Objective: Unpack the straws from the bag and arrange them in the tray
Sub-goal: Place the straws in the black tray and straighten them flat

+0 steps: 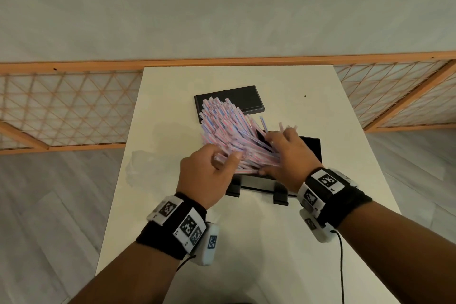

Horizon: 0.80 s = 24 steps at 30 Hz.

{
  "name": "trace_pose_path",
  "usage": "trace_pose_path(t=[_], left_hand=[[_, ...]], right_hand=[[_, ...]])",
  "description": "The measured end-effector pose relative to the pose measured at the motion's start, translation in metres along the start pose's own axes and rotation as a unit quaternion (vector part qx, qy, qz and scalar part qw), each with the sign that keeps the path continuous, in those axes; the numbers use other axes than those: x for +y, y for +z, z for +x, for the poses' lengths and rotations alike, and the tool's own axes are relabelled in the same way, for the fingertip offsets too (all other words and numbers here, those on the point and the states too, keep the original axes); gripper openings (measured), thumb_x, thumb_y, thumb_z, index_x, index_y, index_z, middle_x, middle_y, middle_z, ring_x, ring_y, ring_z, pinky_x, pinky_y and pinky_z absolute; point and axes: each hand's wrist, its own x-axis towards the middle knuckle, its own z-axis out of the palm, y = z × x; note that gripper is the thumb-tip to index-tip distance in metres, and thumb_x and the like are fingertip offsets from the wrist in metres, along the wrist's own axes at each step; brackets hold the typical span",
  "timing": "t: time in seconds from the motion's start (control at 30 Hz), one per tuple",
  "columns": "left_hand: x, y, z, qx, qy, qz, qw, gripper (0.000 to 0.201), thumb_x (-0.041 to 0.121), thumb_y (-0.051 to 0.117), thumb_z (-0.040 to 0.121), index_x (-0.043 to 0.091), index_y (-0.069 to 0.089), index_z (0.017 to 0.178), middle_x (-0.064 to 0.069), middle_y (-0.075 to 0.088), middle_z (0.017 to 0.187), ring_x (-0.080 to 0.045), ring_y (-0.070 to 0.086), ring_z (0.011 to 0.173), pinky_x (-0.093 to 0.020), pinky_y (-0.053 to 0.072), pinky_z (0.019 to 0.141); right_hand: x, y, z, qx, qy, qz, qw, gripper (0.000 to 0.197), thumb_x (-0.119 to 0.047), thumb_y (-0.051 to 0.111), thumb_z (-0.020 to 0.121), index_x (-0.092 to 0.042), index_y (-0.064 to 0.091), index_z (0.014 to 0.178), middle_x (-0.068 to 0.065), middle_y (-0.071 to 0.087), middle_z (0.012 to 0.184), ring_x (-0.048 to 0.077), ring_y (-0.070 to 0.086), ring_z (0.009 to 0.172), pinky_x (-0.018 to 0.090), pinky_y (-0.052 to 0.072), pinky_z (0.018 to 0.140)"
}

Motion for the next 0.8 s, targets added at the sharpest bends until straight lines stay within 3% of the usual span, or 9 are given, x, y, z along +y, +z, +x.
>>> trace_pose_path(t=[0.1, 0.2, 0.23, 0.3, 0.37, 0.47, 0.57, 0.67, 0.8], left_hand=[[-0.013, -0.007, 0.001, 0.068, 0.031, -0.003, 0.997, 0.037, 0.053, 0.081, 0.077, 0.024, 0.057, 0.079, 0.008, 0.069, 0.061, -0.009, 0.070, 0.058, -0.037, 0.059, 0.064], [-0.017, -0.009, 0.004, 0.071, -0.038, -0.061, 0.995, 0.058, 0.057, 0.087, 0.066, 0.029, 0.042, 0.090, 0.000, 0.069, 0.076, -0.020, 0.072, 0.060, -0.046, 0.061, 0.063], [-0.016, -0.010, 0.005, 0.063, -0.074, -0.074, 0.993, 0.064, 0.062, 0.086, 0.064, 0.030, 0.040, 0.096, -0.003, 0.068, 0.083, -0.023, 0.072, 0.062, -0.047, 0.061, 0.063], [-0.009, -0.009, 0.007, 0.031, -0.141, -0.110, 0.983, 0.064, 0.061, 0.080, 0.074, 0.024, 0.041, 0.109, -0.006, 0.066, 0.091, -0.023, 0.069, 0.061, -0.042, 0.062, 0.058], [-0.003, -0.006, 0.009, -0.010, -0.160, -0.130, 0.978, 0.049, 0.057, 0.064, 0.090, 0.016, 0.048, 0.111, -0.009, 0.067, 0.090, -0.020, 0.064, 0.054, -0.038, 0.060, 0.052], [0.002, -0.001, 0.010, -0.040, -0.118, -0.118, 0.985, 0.038, 0.053, 0.051, 0.099, 0.016, 0.058, 0.103, -0.007, 0.068, 0.081, -0.019, 0.061, 0.050, -0.040, 0.060, 0.050], [0.001, 0.000, 0.007, -0.060, -0.069, -0.077, 0.993, 0.028, 0.057, 0.051, 0.097, 0.030, 0.059, 0.098, 0.009, 0.065, 0.077, -0.015, 0.062, 0.060, -0.042, 0.060, 0.062], [-0.007, 0.000, -0.004, -0.065, -0.041, -0.040, 0.996, 0.025, 0.057, 0.054, 0.096, 0.034, 0.061, 0.103, 0.017, 0.061, 0.068, -0.007, 0.059, 0.060, -0.039, 0.058, 0.067], [-0.010, 0.001, -0.009, -0.033, -0.037, -0.007, 0.999, 0.028, 0.054, 0.058, 0.095, 0.028, 0.066, 0.095, 0.014, 0.066, 0.069, -0.014, 0.062, 0.060, -0.044, 0.060, 0.064]], right_hand=[[0.012, -0.001, -0.012, 0.009, 0.022, 0.024, 0.999, 0.046, -0.040, 0.084, 0.071, -0.028, 0.041, 0.078, -0.010, 0.047, 0.079, 0.007, 0.046, 0.067, 0.018, 0.032, 0.059], [0.024, 0.002, -0.022, -0.018, 0.042, 0.027, 0.999, 0.048, -0.055, 0.070, 0.079, -0.023, 0.038, 0.063, -0.007, 0.046, 0.058, 0.009, 0.043, 0.053, 0.021, 0.030, 0.051], [0.027, 0.004, -0.025, -0.035, 0.046, 0.014, 0.998, 0.050, -0.062, 0.066, 0.078, -0.022, 0.040, 0.063, -0.006, 0.049, 0.060, 0.012, 0.046, 0.055, 0.024, 0.035, 0.053], [0.028, 0.008, -0.027, -0.081, 0.041, -0.035, 0.995, 0.049, -0.070, 0.064, 0.073, -0.026, 0.043, 0.068, -0.007, 0.053, 0.070, 0.013, 0.052, 0.065, 0.028, 0.041, 0.057], [0.024, 0.013, -0.028, -0.114, 0.035, -0.063, 0.991, 0.044, -0.064, 0.069, 0.073, -0.031, 0.040, 0.071, -0.010, 0.053, 0.078, 0.014, 0.054, 0.072, 0.027, 0.041, 0.060], [0.023, 0.022, -0.024, -0.096, 0.026, -0.054, 0.994, 0.024, -0.040, 0.066, 0.083, -0.029, 0.046, 0.076, -0.008, 0.058, 0.084, 0.021, 0.059, 0.084, 0.028, 0.046, 0.068], [0.028, 0.027, -0.024, -0.083, 0.008, -0.046, 0.995, 0.013, -0.027, 0.061, 0.086, -0.026, 0.051, 0.078, -0.006, 0.061, 0.088, 0.023, 0.058, 0.086, 0.028, 0.045, 0.069], [0.032, 0.029, -0.031, -0.085, -0.008, -0.043, 0.995, 0.015, -0.029, 0.063, 0.085, -0.027, 0.050, 0.077, -0.009, 0.060, 0.086, 0.022, 0.059, 0.085, 0.030, 0.047, 0.069], [0.033, 0.028, -0.036, -0.094, -0.011, -0.021, 0.995, 0.031, -0.049, 0.066, 0.078, -0.024, 0.049, 0.073, -0.007, 0.059, 0.077, 0.018, 0.058, 0.074, 0.034, 0.053, 0.068]])
